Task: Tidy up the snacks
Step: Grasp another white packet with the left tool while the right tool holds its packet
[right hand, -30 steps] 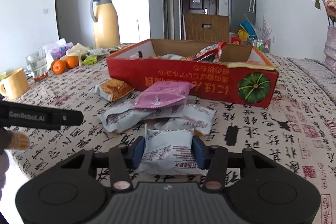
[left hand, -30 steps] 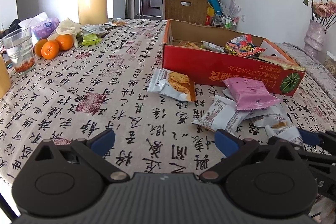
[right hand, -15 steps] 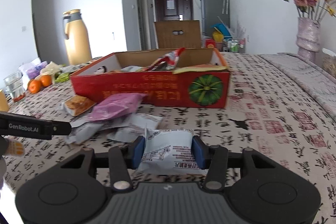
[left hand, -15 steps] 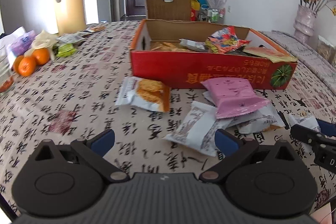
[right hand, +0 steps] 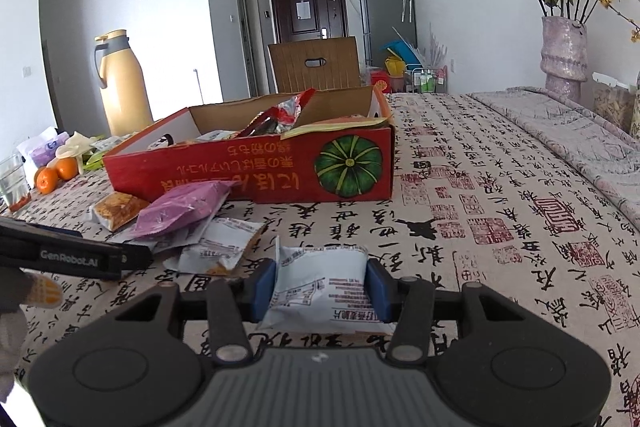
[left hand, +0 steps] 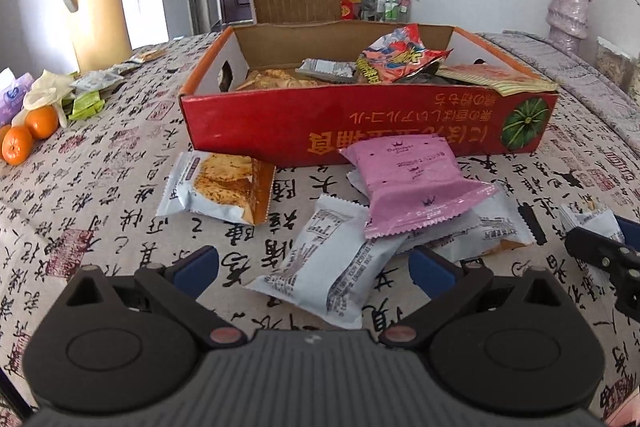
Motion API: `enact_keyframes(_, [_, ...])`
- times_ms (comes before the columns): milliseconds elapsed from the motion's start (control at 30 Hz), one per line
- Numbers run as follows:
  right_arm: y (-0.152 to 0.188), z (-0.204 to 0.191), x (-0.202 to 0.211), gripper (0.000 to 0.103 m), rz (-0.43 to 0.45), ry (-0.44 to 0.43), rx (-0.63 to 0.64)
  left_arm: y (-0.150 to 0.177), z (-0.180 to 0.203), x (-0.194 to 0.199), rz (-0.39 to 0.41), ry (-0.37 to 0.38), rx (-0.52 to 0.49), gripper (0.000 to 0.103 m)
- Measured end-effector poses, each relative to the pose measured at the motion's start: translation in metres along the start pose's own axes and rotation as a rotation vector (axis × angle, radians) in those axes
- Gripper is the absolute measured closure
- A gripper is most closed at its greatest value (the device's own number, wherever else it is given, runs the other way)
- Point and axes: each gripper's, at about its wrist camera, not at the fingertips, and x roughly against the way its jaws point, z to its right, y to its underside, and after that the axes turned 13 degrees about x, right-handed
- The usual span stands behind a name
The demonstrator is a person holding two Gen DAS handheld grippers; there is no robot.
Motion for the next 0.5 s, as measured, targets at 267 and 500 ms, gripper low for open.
enact_keyframes(267, [0.0018,0.002,-0.0043,0.055,-0.006,-0.007,-0.01,0.0025,0.0056,-0.0053,-0.013,0.022,-0.01,0.027])
enact_keyframes(500, [0.0017,0.002,-0.0063,0.055,-0.009,-0.014,-0.009,0.004,0.0058,-0.0003,0.006,0.05,-0.011,0.06])
